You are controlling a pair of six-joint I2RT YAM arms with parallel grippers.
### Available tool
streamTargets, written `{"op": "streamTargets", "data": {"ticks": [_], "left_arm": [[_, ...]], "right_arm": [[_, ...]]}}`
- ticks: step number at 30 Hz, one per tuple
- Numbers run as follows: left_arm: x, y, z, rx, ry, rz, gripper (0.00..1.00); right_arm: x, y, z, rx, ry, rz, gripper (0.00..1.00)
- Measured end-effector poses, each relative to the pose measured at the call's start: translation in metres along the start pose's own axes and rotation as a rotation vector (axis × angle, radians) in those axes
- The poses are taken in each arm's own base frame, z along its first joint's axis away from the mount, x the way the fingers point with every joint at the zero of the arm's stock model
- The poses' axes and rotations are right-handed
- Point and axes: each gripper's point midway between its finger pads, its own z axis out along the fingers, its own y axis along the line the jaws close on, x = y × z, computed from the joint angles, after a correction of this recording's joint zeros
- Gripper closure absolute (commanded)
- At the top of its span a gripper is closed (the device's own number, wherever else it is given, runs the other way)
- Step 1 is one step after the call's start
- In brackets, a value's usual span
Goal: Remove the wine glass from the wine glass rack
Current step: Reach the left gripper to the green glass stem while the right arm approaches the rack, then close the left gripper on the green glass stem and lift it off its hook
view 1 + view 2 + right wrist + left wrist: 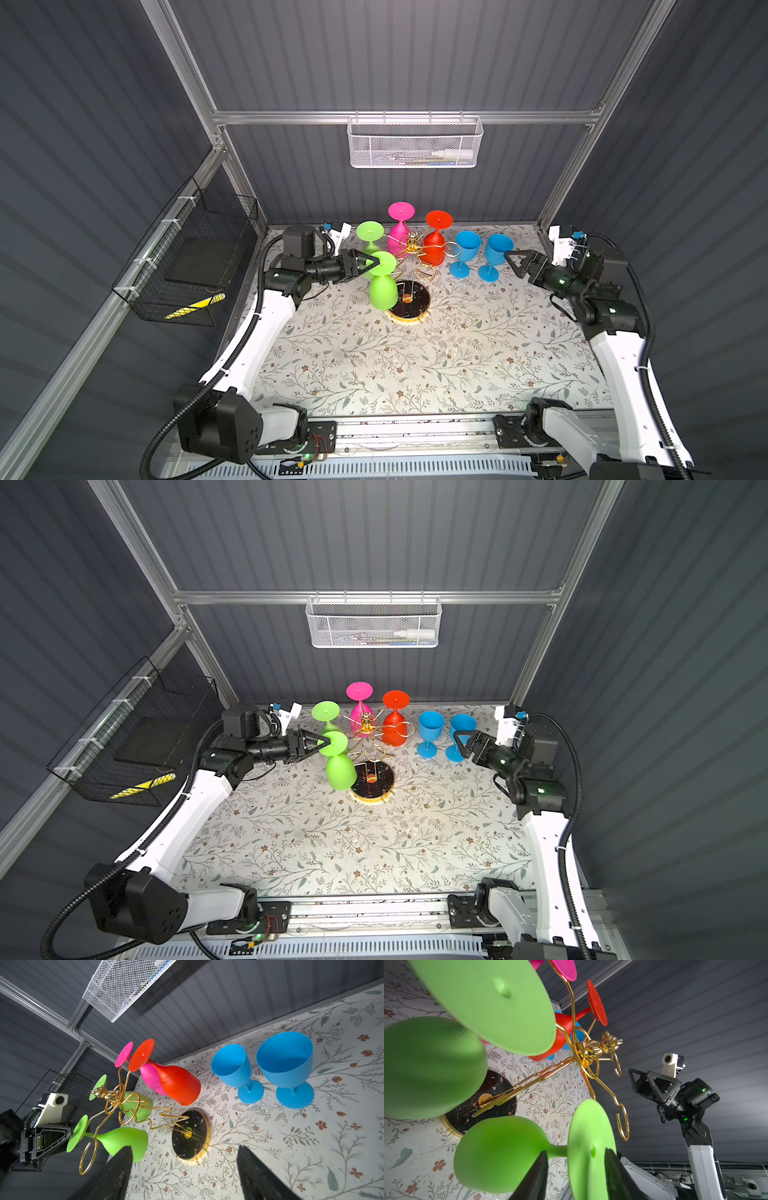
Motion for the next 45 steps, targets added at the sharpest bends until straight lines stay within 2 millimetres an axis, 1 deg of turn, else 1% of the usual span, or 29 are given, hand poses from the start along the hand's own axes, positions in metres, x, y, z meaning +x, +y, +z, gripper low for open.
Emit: {"op": "streamTargets", "data": {"ticks": [11, 16, 22, 45], "left_arm": [[0.0, 0.002, 0.0, -0.013, -0.001, -0.002, 0.69], [-0.002, 0.001, -0.001, -0.021, -0.009, 0.004, 0.76], [-0.004, 0.0, -0.002, -0.022, -0.012, 0.005, 0.81], [-0.009, -0.012, -0.009, -0.013, -0.044, -0.004, 0.89]], "right_arm": [[0.002, -0.003, 0.003, -0.001, -0.003, 0.001, 0.15], [0.004, -0.005, 0.004, 0.0, 0.0, 0.003, 0.14], [0.006, -0.005, 0.003, -0.001, -0.003, 0.001, 0.13], [0.008, -0.006, 0.002, -0.002, -0.005, -0.002, 0.09]]}}
